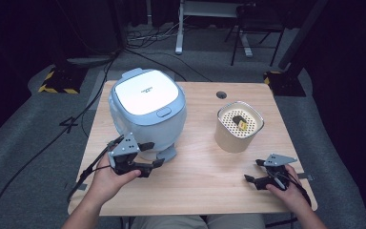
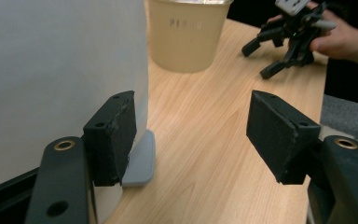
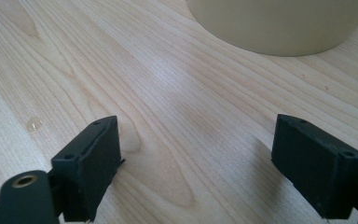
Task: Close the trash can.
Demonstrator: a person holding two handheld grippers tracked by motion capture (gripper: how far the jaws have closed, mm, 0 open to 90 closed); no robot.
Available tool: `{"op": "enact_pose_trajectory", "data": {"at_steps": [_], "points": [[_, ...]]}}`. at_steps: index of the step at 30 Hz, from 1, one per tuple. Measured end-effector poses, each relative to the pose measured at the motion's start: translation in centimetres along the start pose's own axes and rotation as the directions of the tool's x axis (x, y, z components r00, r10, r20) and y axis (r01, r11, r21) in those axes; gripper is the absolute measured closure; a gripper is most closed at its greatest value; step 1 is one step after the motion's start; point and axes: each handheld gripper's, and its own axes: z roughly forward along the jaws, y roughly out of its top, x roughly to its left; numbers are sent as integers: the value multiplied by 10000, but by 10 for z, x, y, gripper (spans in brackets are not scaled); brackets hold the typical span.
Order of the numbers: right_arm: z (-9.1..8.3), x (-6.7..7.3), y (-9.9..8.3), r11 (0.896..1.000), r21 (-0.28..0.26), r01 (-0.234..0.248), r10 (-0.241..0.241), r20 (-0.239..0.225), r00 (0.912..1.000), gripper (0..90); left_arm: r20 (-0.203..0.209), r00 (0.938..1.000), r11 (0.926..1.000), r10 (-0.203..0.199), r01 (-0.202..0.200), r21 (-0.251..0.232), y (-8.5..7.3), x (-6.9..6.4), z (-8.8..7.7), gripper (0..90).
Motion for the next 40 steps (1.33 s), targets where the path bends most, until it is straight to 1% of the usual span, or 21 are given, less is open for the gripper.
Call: {"op": "enact_pose_trajectory", "data": {"at_steps": [3, 4, 6, 10, 13, 16, 19, 20, 21, 23, 25, 27, 29, 30, 31, 36, 40], "points": [[0, 0, 0, 10000, 1, 4, -4, 2, 10000, 158, -163, 9998, 9997, 101, -97, 232, -12, 1, 11, 328], [0, 0, 0, 10000, 3, 3, -3, 1, 10000, 158, -178, 9998, 9995, 15, -10, 302, -17, 1, 14, 328], [0, 0, 0, 10000, 2, 3, -3, 2, 10000, 158, -144, 9994, 9989, -320, 325, 351, -26, 3, 21, 329], [0, 0, 0, 10000, 1, 4, -4, 1, 10000, 158, -382, 9981, 9967, -482, 506, 633, -41, 6, 31, 317], [0, 0, 0, 10000, -11, -1, 1, 9, 10000, 158, -362, 9972, 9946, -650, 677, 792, -52, 8, 39, 315], [0, 0, 0, 10000, 1, 5, -5, 1, 10000, 158, -549, 9965, 9908, -623, 684, 1171, -62, 10, 46, 309], [0, 0, 0, 10000, 1, 4, -4, 3, 10000, 158, -619, 9953, 9859, -750, 834, 1451, -71, 13, 52, 304], [0, 0, 0, 10000, 14, 11, -11, 11, 10000, 158, -640, 9954, 9847, -715, 806, 1545, -73, 14, 53, 306], [0, 0, 0, 10000, 2, 6, -6, 3, 10000, 158, -648, 9947, 9819, -802, 900, 1664, -75, 14, 54, 309], [0, 0, 0, 10000, -1, 6, -6, 18, 10000, 157, -831, 9942, 9768, -678, 831, 1974, -78, 14, 57, 304], [0, 0, 0, 10000, 4, 28, -28, 29, 10000, 154, -884, 9944, 9719, -580, 765, 2225, -81, 14, 59, 303], [0, 0, 0, 10000, 10, 35, -35, 42, 10000, 153, -1008, 9937, 9647, -490, 732, 2530, -83, 14, 63, 293], [0, 0, 0, 10000, 13, 31, -31, 47, 10000, 153, -1150, 9930, 9558, -265, 589, 2881, -86, 14, 65, 276], [0, 1, 0, 10000, 14, 28, -28, 49, 10000, 153, -1217, 9926, 9591, -1, 346, 2808, -87, 14, 67, 257], [0, 1, 0, 10000, 14, 26, -26, 52, 10000, 152, -1239, 9923, 9583, -18, 371, 2832, -87, 14, 67, 236], [0, 1, 0, 10000, 21, -1, 1, 89, 10000, 145, -1261, 9920, 9575, -12, 375, 2860, -87, 15, 67, 224], [1, 1, 1, 9996, 117, -258, 254, 358, 9990, 82, -1264, 9920, 9571, -57, 420, 2865, -87, 15, 68, 208]]}}
